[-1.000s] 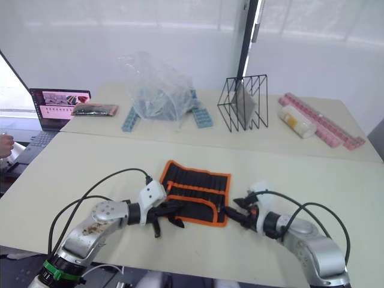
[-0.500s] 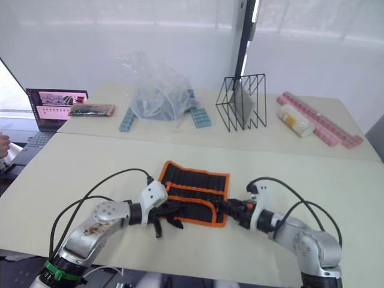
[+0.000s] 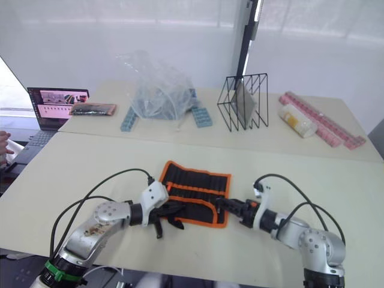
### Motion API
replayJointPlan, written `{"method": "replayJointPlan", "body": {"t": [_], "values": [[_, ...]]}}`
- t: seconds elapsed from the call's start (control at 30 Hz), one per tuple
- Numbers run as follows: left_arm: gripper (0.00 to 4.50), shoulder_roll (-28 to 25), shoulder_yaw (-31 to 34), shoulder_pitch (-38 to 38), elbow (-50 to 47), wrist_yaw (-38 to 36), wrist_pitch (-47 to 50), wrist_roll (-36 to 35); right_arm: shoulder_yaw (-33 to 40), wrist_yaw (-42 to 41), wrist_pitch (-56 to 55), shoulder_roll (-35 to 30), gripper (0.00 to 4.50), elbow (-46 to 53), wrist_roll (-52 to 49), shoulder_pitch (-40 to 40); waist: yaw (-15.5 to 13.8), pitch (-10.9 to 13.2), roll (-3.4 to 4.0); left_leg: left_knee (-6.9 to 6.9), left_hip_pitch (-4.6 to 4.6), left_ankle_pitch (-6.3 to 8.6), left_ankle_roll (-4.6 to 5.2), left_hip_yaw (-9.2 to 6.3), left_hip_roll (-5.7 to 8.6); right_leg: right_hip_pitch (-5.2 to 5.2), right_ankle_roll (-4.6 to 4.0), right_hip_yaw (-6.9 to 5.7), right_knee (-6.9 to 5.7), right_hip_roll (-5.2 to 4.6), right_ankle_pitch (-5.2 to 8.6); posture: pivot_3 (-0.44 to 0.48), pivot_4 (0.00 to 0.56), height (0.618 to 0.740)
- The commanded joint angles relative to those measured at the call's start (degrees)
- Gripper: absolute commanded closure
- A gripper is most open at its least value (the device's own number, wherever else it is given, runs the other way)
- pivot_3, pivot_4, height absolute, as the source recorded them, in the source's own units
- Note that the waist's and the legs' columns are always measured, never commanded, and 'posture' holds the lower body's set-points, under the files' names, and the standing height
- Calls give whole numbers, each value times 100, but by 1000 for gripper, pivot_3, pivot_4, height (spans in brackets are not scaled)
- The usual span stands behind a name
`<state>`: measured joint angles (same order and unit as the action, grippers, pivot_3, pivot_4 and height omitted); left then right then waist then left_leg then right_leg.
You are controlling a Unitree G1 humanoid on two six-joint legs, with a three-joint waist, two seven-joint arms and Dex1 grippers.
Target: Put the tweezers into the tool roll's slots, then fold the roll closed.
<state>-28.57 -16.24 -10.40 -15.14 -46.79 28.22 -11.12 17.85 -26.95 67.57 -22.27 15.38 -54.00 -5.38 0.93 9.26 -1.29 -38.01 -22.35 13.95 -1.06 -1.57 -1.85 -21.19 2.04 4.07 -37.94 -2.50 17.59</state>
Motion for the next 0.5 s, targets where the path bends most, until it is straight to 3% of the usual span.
{"method": "replayJointPlan", "body": {"t": [0.03,0.13,0.33,0.5], "values": [[4500,-57,-177,122,91,-4,108,98,100,-27,33,-71,1611,-97,-148,38,-1,0,0,1,0,0,0,0,0,0,0,0,0,0,0,0,150,720],[4500,-65,-179,111,104,1,102,114,41,2,71,-1,2402,-135,-229,73,-1,0,0,2,0,0,0,0,0,0,4,0,1,0,2,0,150,720],[4500,-75,-167,95,112,13,100,110,58,149,18,193,4472,-223,-298,166,13,-6,-15,6,5,0,0,0,-4,3,5,1,4,2,3,0,150,720],[4500,-92,-159,95,117,-5,86,109,187,246,-10,232,4472,-204,-437,226,14,-11,-23,6,8,0,0,0,-8,6,19,2,8,3,10,0,150,720]]}}
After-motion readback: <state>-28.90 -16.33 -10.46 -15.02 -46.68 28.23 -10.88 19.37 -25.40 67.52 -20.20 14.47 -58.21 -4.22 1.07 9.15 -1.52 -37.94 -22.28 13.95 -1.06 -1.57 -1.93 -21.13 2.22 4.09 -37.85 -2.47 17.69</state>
